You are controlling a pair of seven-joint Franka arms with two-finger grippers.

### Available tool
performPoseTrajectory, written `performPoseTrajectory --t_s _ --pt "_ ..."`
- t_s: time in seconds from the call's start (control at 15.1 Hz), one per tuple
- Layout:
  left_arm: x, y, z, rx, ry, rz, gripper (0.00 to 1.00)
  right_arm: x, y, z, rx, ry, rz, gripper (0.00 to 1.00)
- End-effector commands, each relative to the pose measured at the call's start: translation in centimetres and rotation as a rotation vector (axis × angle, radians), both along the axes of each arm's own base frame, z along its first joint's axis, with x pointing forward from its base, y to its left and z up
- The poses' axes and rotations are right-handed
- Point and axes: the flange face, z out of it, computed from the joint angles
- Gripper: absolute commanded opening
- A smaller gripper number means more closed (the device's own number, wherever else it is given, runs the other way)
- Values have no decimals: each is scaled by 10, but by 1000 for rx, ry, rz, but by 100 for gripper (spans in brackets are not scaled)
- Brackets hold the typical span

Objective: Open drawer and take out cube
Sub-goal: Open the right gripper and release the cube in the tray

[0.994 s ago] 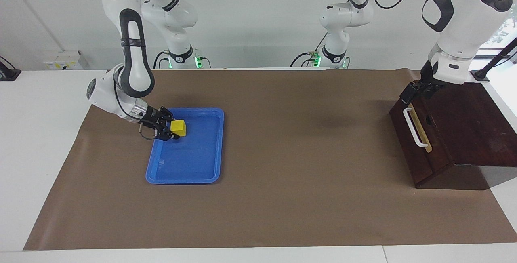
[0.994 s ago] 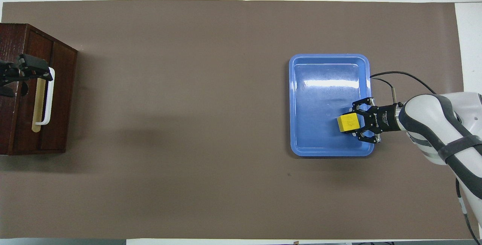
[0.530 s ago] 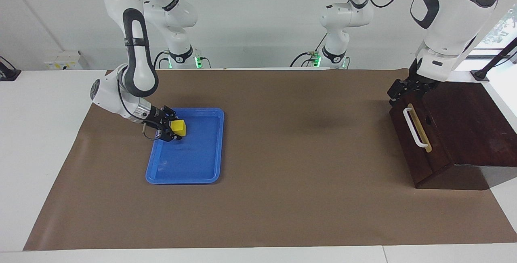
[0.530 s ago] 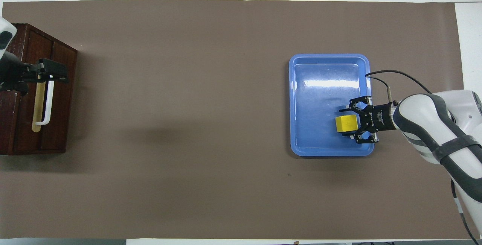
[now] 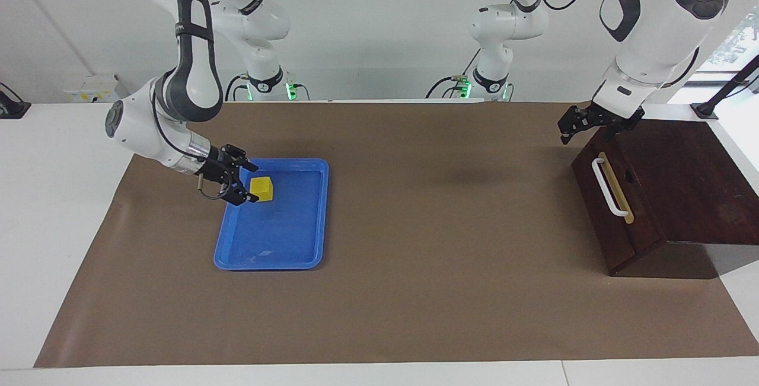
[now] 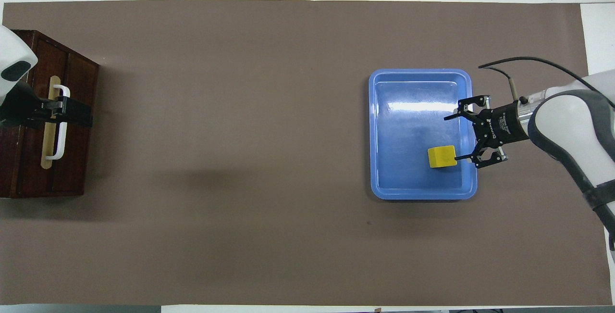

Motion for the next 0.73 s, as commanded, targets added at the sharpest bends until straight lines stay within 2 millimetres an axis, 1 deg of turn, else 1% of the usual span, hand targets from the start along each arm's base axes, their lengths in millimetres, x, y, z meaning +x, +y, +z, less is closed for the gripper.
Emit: performPoseTrajectory --t_s 0.0,0.13,0.33,0.46,0.53,0.66 --pt "-8 -5 6 -28 14 -19 100 15 0 65 -58 -33 97 100" --pt "-8 -13 7 -30 8 -34 100 21 0 106 -98 -84 231 100" --pt "-8 -13 8 -30 0 -32 100 17 -9 153 -144 -188 491 100" --pt "-8 -12 8 -30 0 -29 100 6 -15 178 -191 -261 648 100" --pt "-8 -12 7 -30 2 -29 100 1 -17 185 -213 -285 737 100" --pt "-8 -12 8 -30 2 -29 100 -9 -21 203 -273 -342 973 100"
